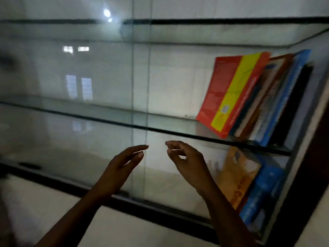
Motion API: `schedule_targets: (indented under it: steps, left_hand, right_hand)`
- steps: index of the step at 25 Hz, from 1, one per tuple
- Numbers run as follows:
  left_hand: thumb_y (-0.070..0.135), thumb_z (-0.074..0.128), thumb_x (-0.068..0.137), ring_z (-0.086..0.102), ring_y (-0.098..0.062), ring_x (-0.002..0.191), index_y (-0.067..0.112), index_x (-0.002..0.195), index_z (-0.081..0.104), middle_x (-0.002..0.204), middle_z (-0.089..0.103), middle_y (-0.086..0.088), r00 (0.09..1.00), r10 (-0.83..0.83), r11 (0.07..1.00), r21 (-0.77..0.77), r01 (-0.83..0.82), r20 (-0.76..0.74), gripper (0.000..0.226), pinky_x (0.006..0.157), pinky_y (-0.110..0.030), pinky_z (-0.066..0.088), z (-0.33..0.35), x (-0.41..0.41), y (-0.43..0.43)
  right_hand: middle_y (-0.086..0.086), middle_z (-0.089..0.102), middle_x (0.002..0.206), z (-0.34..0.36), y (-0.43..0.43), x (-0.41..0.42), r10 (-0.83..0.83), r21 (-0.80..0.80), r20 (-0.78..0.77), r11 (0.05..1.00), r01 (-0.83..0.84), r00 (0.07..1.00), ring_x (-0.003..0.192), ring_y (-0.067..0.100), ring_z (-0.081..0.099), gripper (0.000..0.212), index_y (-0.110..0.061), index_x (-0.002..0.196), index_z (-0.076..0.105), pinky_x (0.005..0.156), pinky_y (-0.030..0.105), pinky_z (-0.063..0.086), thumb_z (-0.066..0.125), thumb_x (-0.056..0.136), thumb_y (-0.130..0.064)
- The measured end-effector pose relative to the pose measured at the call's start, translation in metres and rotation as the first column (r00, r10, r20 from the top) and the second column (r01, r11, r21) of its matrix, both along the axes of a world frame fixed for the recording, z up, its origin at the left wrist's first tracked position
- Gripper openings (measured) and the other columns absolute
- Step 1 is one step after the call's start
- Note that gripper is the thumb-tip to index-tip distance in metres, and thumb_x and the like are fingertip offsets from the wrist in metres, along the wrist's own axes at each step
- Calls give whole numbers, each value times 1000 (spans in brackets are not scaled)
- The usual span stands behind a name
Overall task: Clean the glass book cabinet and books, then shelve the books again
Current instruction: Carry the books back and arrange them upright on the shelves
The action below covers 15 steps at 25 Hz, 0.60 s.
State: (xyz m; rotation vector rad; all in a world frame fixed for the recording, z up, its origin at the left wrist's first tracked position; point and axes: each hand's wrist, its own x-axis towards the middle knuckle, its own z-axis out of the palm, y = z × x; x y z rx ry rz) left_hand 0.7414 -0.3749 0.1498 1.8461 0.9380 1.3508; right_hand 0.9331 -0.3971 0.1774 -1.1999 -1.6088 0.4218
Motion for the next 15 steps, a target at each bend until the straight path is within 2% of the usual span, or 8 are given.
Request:
schedule_targets:
  steps: [2,4,7,9,11,13,14,15]
  left_hand:
    - [44,56,86,55,12,107,37,116,64,114,65,20,994,105,987,-127,-100,31,32,84,-6,43,-34,-67,-18]
    - [30,51,89,53,15,106,29,120,59,120,60,19,977,213,953,-225,-204,16,32,86,-7,43,-66,-127,-32]
    - [12,48,94,57,12,98,23,116,56,118,58,7,906,422,852,-331,-406,-26,26,81,-1,42,-119,-238,-61]
    - [3,47,94,59,7,97,13,110,58,115,60,-6,804,592,736,-378,-563,-45,22,78,0,41,-153,-316,-90]
    - [0,47,94,62,2,95,9,106,59,107,59,-10,695,715,602,-440,-667,-75,19,74,-5,40,-181,-384,-123]
    - [4,47,95,60,-25,102,10,100,62,103,58,-9,592,804,477,-538,-694,-51,17,75,-17,41,-204,-437,-158]
    - [5,45,96,55,-24,102,9,100,62,103,56,-8,553,832,423,-592,-686,-46,18,78,-21,42,-211,-461,-177]
    - [7,44,97,51,-20,102,7,106,61,105,54,-7,516,855,366,-640,-675,-57,19,85,-27,42,-225,-486,-196]
  right_hand:
    - [-11,65,105,-24,10,-54,134,-101,66,987,-127,989,88,-3,60,19,-24,106,66,71,0,39,60,89,-17]
    - [-9,65,108,-50,20,-107,256,-216,109,949,-228,961,92,3,61,21,-22,109,65,74,0,39,60,89,-18]
    - [-4,64,114,-95,31,-217,445,-389,130,845,-368,886,101,9,61,25,-19,115,62,77,5,40,60,90,-19]
    - [-2,61,117,-126,28,-297,543,-466,167,779,-420,823,101,11,60,28,-20,119,58,78,12,42,59,90,-21]
    - [0,59,121,-161,22,-371,604,-546,217,727,-417,767,105,15,58,33,-19,124,55,84,19,42,57,91,-23]
    - [7,57,126,-197,14,-436,661,-625,278,675,-391,697,113,23,56,35,-12,126,54,89,23,42,56,92,-20]
    - [14,55,128,-217,10,-469,702,-660,300,642,-391,646,118,29,52,36,-3,127,53,88,20,41,53,93,-15]
    - [21,51,131,-235,2,-497,730,-709,288,598,-374,620,123,33,48,36,6,128,48,81,10,40,49,95,-8]
